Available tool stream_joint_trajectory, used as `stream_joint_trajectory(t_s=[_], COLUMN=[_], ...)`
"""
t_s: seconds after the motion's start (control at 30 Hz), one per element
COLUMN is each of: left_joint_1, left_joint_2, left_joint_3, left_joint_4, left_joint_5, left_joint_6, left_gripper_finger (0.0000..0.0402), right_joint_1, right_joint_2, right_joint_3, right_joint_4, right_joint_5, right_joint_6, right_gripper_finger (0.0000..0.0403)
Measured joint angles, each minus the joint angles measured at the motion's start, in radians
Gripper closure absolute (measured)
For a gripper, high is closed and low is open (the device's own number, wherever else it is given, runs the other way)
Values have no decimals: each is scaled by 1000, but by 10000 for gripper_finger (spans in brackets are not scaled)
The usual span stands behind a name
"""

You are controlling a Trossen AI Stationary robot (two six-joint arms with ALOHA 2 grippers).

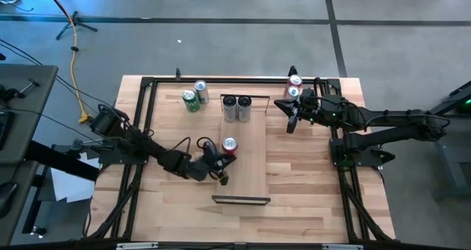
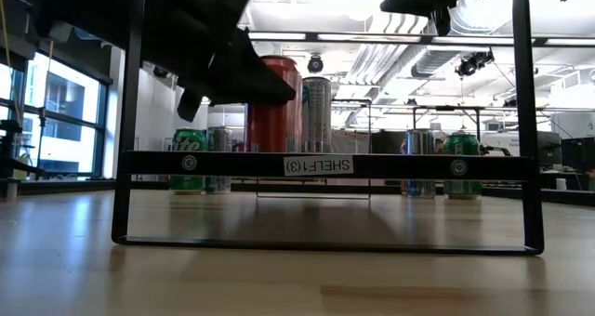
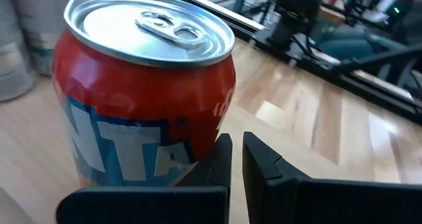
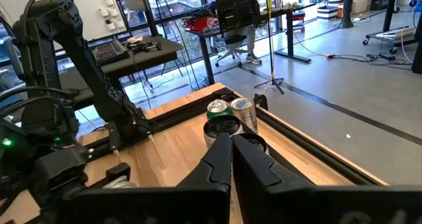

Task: Place canned beverage on shelf
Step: Put the left red soda can on the shelf

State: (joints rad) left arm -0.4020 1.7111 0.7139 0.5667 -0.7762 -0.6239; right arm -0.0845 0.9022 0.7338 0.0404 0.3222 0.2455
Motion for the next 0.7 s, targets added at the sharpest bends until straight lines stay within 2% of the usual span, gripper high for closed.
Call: stream_joint_trajectory(t_s=[0.7], left_joint_1=[104], left_joint_2=[-1], left_joint_3=[0], left_joint_4=[-2], left_joint_5=[-4], left_joint_6=[-11], left_gripper_finger=[401], right_joint_1=[0], right_joint_2=[0], right_joint_3=[0], right_joint_4=[0], right_joint_5=[0], right_joint_6=[-3], right_gripper_finger=[402])
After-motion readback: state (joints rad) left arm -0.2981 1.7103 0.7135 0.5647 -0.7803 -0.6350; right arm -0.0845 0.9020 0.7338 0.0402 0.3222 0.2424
